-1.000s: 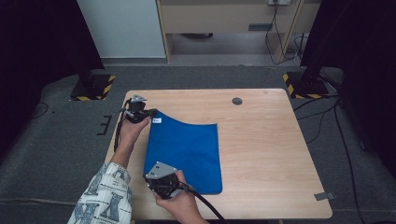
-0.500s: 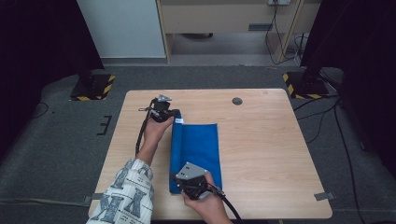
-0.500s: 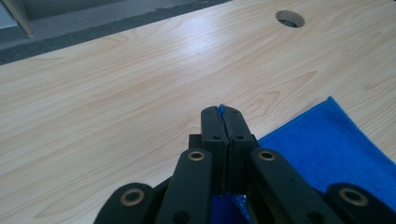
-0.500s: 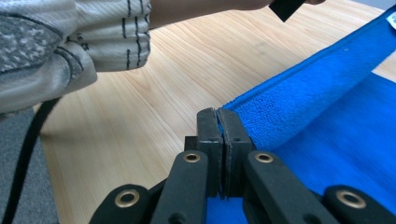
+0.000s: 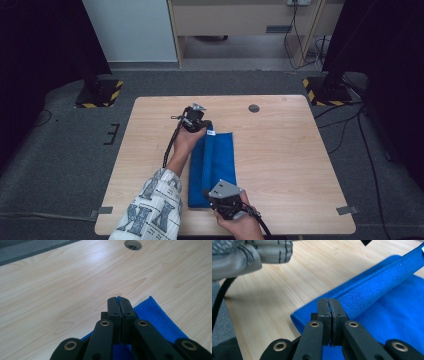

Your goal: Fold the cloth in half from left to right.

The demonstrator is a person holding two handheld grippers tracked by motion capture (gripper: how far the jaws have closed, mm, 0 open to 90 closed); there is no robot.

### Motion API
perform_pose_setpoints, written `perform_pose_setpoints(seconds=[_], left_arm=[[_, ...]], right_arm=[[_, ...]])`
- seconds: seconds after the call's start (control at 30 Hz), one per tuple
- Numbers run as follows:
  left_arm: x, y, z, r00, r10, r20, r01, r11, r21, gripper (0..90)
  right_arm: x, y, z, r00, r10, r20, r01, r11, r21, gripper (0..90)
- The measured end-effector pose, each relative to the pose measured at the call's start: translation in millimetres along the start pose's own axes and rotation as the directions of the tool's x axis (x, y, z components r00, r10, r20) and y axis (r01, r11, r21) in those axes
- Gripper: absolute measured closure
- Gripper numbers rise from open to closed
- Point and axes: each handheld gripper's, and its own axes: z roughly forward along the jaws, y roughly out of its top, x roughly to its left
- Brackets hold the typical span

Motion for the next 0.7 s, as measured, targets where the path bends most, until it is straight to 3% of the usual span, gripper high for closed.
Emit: perform_pose_setpoints(seconds=[0.2, 0.57, 0.7], left_arm=[[-11.8, 2.5, 13.2, 0.9999, 0.004, 0.010, -0.004, 1.0000, 0.008, 89.1], [-21.9, 2.6, 18.8, 0.9995, 0.020, 0.024, -0.021, 0.9994, 0.029, 89.0], [-22.3, 1.9, 23.2, 0.9993, 0.000, 0.037, -0.001, 0.9995, 0.033, 89.0]], right_arm=[[-6.2, -8.9, -2.4, 0.9999, 0.013, 0.004, -0.013, 1.000, 0.014, 88.9], [-13.4, -20.7, -15.9, 0.9996, 0.006, 0.026, -0.007, 0.999, 0.046, 88.6], [-14.4, -26.3, -15.9, 0.9996, 0.013, 0.026, -0.014, 0.999, 0.049, 88.6]])
